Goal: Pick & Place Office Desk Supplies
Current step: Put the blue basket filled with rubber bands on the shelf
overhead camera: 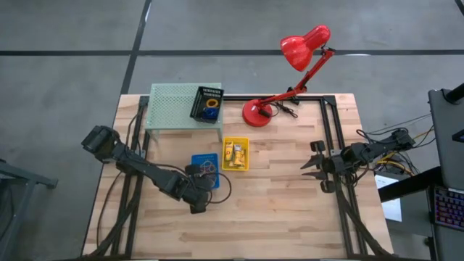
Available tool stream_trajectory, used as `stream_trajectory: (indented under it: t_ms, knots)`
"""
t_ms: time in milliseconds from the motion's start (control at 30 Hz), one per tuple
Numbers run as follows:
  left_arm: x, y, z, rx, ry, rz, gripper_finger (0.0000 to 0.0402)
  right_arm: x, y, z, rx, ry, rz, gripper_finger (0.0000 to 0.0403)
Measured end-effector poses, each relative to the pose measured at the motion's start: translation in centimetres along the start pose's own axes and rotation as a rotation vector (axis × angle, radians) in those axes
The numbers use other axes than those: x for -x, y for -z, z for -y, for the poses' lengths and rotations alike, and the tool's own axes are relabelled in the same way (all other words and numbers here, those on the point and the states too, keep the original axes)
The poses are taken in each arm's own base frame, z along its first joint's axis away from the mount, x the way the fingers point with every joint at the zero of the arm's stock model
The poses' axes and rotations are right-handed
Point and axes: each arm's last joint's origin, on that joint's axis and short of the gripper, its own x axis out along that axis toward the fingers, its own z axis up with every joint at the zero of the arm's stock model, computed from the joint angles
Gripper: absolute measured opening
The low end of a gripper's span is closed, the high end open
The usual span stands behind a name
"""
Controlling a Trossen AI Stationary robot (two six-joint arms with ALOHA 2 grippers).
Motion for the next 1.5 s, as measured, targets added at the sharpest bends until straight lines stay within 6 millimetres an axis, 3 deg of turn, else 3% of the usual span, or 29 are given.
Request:
stream_trajectory:
  t_ms: [300, 567, 767, 1233, 1500]
  knots:
    - [0.0, -0.1, 0.0, 0.002, 0.000, 0.008, 0.0010, 0.0, 0.0, 0.0, 0.000, 0.000, 0.000, 0.0086]
    - [0.0, -0.1, 0.1, 0.003, 0.003, 0.011, 0.0014, 0.0, 0.0, 0.0, 0.000, -0.001, 0.000, 0.0086]
    - [0.8, -1.3, 0.4, 0.025, 0.021, 0.039, 0.0012, 0.0, 0.0, 0.0, 0.000, 0.000, 0.000, 0.0086]
    - [6.1, -4.7, 0.4, 0.156, -0.128, 0.031, 0.0011, 0.0, 0.0, 0.0, 0.000, -0.001, 0.000, 0.0086]
    - [8.9, -5.5, -0.6, 0.013, -0.202, -0.047, 0.0011, 0.0, 0.0, 0.0, 0.000, 0.000, 0.000, 0.0086]
